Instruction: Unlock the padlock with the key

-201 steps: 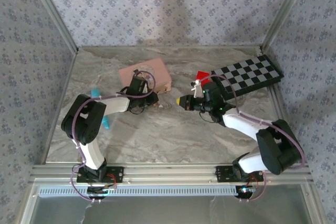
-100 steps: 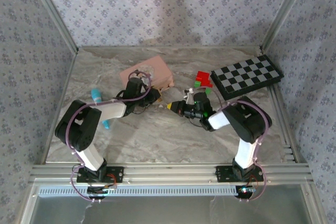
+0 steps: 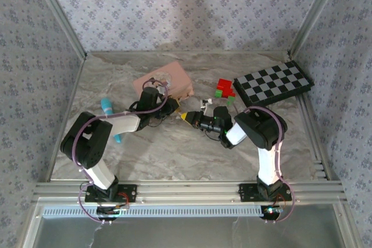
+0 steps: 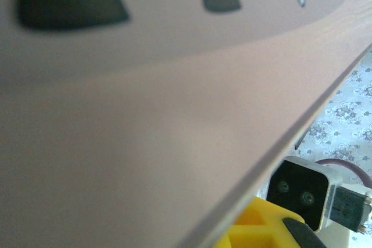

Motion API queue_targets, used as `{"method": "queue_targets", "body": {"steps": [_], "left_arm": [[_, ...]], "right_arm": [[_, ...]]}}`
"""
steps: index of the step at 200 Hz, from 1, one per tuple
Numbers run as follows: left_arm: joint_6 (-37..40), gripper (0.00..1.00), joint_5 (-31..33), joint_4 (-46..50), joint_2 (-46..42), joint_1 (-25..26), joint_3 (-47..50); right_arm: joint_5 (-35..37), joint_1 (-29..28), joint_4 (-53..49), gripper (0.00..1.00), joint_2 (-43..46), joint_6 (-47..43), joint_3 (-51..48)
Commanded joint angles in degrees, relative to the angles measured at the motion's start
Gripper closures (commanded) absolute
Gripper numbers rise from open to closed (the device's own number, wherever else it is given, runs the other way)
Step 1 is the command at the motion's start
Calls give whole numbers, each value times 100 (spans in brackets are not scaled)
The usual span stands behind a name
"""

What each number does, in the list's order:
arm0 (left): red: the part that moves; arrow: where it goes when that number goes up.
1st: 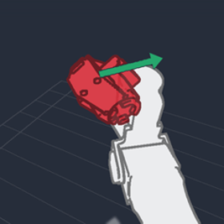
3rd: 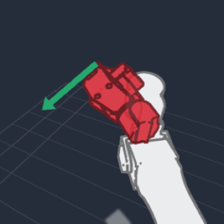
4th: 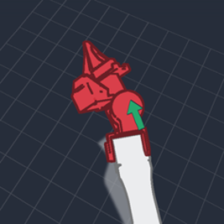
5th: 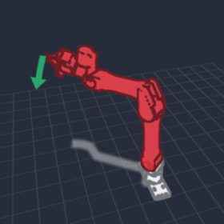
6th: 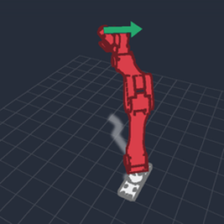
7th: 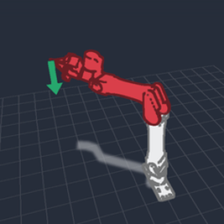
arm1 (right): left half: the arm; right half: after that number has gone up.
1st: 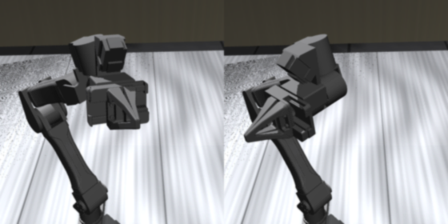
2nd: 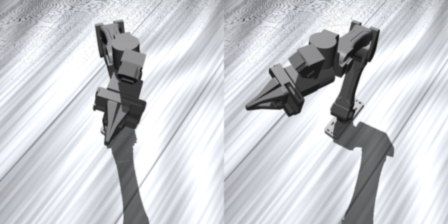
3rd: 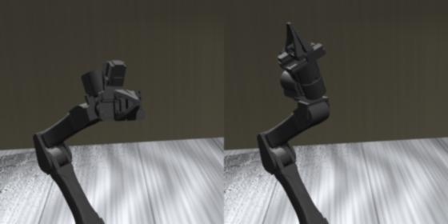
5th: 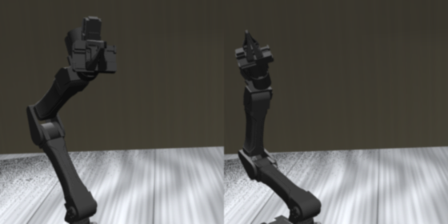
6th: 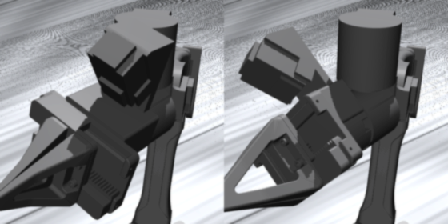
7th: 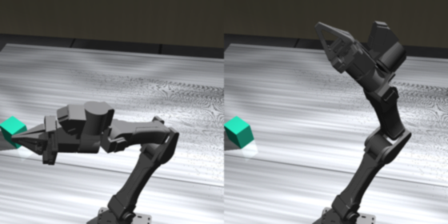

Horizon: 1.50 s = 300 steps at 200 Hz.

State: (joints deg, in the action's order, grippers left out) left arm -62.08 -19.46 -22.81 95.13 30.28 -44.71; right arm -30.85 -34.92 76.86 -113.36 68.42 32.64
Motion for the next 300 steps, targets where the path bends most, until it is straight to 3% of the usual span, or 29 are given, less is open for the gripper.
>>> {"method": "queue_targets", "body": {"steps": [1, 192, 249, 300], "left_arm": [[-111, 100, -163, -492, -329, 83, -30], [176, 100, -178, -663, -370, 282, 205], [-19, 100, -233, -1340, -415, 449, 304], [-165, 100, -224, -1776, -351, 540, 419]], "right_arm": [[-8, -6, 293, 100, -106, 88, 111], [-229, 115, 290, 100, 165, 289, 233], [86, 125, 287, 100, 84, 1157, 370], [-67, 185, 291, 100, 182, 1980, 626]]}}
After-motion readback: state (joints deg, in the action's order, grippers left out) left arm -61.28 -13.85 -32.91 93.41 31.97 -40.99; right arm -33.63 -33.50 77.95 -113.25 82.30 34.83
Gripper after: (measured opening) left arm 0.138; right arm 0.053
